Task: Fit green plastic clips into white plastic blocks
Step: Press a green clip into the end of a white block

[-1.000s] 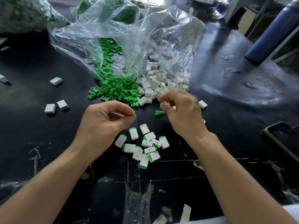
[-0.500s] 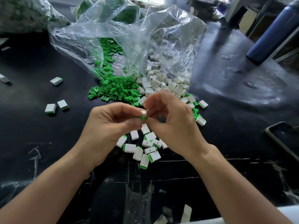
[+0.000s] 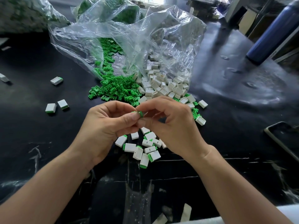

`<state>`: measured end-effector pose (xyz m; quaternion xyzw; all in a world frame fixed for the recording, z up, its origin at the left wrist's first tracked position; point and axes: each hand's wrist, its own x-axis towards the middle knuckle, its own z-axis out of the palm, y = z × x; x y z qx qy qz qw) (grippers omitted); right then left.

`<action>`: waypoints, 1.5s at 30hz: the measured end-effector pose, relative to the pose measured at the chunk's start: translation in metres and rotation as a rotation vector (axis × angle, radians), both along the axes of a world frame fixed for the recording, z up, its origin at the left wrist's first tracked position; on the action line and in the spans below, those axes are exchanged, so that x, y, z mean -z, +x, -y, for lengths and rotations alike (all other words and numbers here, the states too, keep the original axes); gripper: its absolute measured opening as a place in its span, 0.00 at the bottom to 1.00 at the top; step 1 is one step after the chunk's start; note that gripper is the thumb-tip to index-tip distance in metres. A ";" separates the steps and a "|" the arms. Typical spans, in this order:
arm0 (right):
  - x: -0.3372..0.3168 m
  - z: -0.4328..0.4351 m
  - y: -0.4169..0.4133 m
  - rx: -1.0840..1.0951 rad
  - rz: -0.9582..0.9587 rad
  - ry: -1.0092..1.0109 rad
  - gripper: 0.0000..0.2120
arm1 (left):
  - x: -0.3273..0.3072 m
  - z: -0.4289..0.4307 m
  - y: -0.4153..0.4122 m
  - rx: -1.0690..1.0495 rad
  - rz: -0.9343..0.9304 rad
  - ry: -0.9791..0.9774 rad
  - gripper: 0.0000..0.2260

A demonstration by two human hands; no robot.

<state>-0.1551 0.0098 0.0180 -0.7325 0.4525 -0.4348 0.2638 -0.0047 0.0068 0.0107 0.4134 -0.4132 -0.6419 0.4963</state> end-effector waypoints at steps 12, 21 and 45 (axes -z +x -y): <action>-0.006 0.003 -0.005 0.037 0.293 0.172 0.13 | 0.002 0.002 0.000 0.006 -0.096 0.033 0.06; -0.006 0.002 -0.006 0.041 0.286 0.217 0.13 | 0.002 -0.001 0.001 0.048 -0.064 0.005 0.06; -0.003 -0.001 -0.002 0.100 0.101 0.097 0.05 | 0.003 -0.004 -0.002 0.039 0.111 -0.108 0.08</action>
